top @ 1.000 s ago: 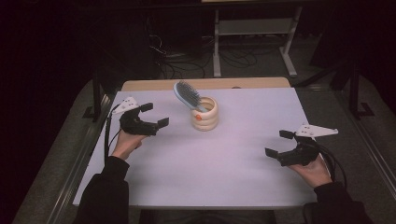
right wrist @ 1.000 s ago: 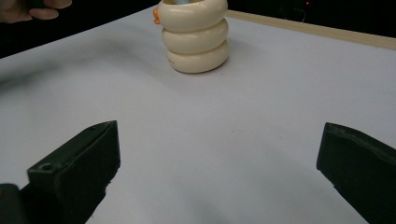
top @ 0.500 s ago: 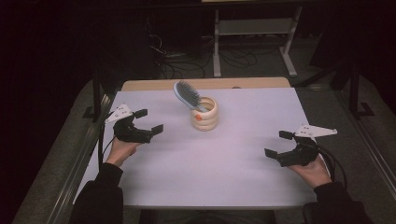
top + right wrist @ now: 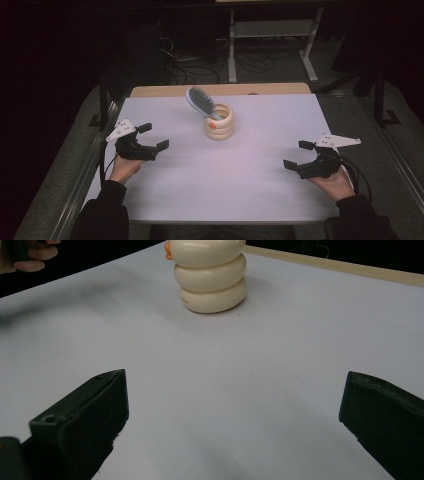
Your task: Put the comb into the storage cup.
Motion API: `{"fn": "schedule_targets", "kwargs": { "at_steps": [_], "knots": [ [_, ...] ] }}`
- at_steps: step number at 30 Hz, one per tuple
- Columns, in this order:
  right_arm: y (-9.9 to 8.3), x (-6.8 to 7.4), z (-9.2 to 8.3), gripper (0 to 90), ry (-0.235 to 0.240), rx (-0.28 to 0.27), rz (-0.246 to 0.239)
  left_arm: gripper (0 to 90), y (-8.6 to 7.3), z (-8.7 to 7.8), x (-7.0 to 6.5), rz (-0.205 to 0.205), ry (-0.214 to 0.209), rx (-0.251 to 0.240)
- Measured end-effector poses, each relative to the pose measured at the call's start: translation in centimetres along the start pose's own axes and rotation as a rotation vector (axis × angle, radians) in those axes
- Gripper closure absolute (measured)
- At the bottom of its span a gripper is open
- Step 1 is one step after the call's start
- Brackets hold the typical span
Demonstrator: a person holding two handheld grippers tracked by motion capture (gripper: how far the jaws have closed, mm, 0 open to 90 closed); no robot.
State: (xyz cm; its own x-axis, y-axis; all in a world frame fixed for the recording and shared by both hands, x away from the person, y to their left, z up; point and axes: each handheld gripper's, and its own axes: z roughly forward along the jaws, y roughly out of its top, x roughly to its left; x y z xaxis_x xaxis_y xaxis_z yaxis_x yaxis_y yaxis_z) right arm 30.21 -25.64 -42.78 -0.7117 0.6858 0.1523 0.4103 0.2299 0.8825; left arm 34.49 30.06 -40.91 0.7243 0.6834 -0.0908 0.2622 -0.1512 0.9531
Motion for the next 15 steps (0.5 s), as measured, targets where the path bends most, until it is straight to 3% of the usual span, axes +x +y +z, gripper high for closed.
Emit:
{"fn": "schedule_targets", "kwargs": {
  "at_steps": [15],
  "knots": [
    [-0.1,0.1,-0.2,0.0,-0.003,-0.005,-0.001,0.0,-2.1,-3.6,0.7,-0.011,0.066,-0.062]
  ]
}}
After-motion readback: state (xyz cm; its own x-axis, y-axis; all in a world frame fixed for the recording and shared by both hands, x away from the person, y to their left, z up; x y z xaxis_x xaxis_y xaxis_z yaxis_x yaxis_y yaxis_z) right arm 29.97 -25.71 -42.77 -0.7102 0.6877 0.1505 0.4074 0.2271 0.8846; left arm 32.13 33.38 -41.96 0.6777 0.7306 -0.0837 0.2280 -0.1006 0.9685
